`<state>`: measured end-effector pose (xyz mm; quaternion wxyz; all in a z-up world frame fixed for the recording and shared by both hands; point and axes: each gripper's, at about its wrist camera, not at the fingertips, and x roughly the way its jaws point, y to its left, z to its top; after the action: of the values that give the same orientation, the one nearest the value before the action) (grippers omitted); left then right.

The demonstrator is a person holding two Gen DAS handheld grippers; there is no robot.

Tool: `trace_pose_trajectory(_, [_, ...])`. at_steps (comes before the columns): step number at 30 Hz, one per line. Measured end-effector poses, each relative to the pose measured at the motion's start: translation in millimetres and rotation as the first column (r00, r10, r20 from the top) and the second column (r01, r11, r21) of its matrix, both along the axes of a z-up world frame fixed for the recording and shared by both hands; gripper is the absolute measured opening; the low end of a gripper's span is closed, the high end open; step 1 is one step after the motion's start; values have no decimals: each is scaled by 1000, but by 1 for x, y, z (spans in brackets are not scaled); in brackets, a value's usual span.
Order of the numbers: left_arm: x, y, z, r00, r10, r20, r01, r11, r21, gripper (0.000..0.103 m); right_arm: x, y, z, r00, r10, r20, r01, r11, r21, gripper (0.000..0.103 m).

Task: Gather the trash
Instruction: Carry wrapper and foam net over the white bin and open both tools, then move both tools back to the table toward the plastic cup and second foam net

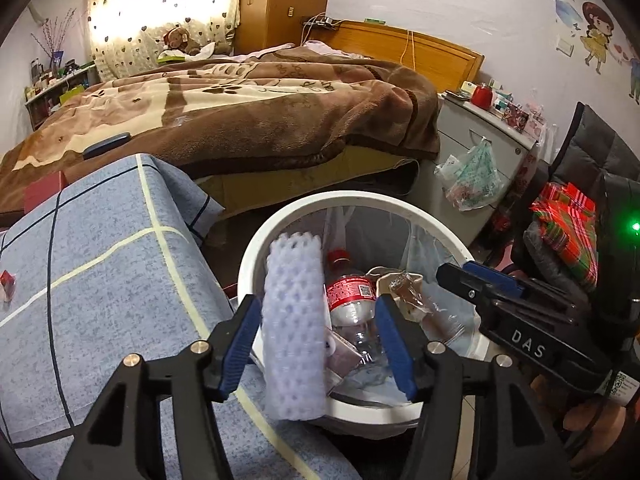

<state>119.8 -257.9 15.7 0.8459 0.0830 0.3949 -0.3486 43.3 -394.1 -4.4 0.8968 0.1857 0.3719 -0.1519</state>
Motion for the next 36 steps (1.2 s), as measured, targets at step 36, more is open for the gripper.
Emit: trace_pose_trajectory(36, [-4,95,20,986,160,53,-157,986,-52,66,13,62,24,992,111,59,-108,992,-61,50])
